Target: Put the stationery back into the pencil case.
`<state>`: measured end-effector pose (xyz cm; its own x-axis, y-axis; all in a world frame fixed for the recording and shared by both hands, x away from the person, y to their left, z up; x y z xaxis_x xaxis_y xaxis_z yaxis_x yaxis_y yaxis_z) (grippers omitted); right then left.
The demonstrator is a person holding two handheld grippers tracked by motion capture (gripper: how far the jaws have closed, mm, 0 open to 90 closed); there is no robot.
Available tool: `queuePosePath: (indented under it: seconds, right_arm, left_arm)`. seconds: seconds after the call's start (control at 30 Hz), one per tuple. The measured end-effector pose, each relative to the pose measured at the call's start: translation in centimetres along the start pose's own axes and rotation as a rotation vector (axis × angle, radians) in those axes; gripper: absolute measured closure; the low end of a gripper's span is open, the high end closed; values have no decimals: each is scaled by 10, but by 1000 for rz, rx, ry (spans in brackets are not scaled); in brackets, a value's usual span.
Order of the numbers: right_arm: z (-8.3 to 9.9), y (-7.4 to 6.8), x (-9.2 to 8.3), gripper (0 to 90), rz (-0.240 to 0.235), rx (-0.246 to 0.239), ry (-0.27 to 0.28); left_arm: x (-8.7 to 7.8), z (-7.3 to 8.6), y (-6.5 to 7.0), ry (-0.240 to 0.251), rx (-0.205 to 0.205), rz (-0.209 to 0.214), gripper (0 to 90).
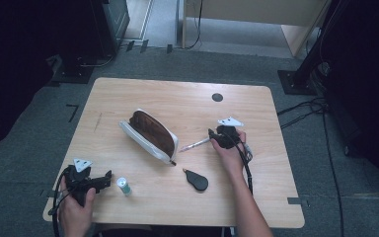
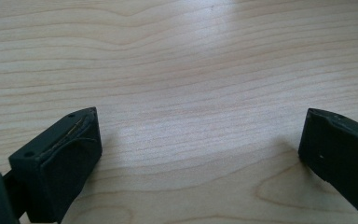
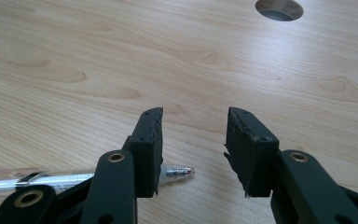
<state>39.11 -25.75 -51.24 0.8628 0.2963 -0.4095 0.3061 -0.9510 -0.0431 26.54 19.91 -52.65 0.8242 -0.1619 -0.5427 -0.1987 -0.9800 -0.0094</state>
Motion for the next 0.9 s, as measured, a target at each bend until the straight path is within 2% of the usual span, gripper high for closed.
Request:
queuePosePath:
  seconds: [0.2,0.4,0.63,0.73,0.77,0.8,0.87,0.9]
  right_arm:
    - [5,-2,7,564,5,-43,-54]
    - [7,5,-2,564,-39,-6,-52]
    - [11,11,-15,526,-52,27,-56]
    - [15,14,-22,497,-70,5,-67]
    - [18,14,-27,482,-118,-24,-48]
    - [19,14,-29,452,-142,-39,-44]
    - [22,12,-31,401,-171,-70,-38]
    - [22,12,-31,401,-171,-70,-38]
  left_arm:
    - [0,0,0,0,0,0,0]
    - [1,0,1,1,-1,-3,0]
    - [1,0,1,2,-3,-2,0]
    - [1,0,1,2,-3,-2,0]
    - [1,0,1,2,-3,-2,0]
    - [1,0,1,2,-3,-2,0]
    - [1,0,1,2,-2,-2,0]
    - [1,0,1,2,-3,-2,0]
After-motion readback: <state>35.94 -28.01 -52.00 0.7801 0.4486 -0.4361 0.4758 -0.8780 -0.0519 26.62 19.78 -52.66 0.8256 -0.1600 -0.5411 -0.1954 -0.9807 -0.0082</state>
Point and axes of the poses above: each handheld gripper's, and its own axes: x roughly forward along the jaws, z roughly out of its underside, y roughly to its right, the point moved 1 cm from there along x, roughly forward along the jaws, and after that the axes turned 14 degrees about y, right-handed, at the moved point
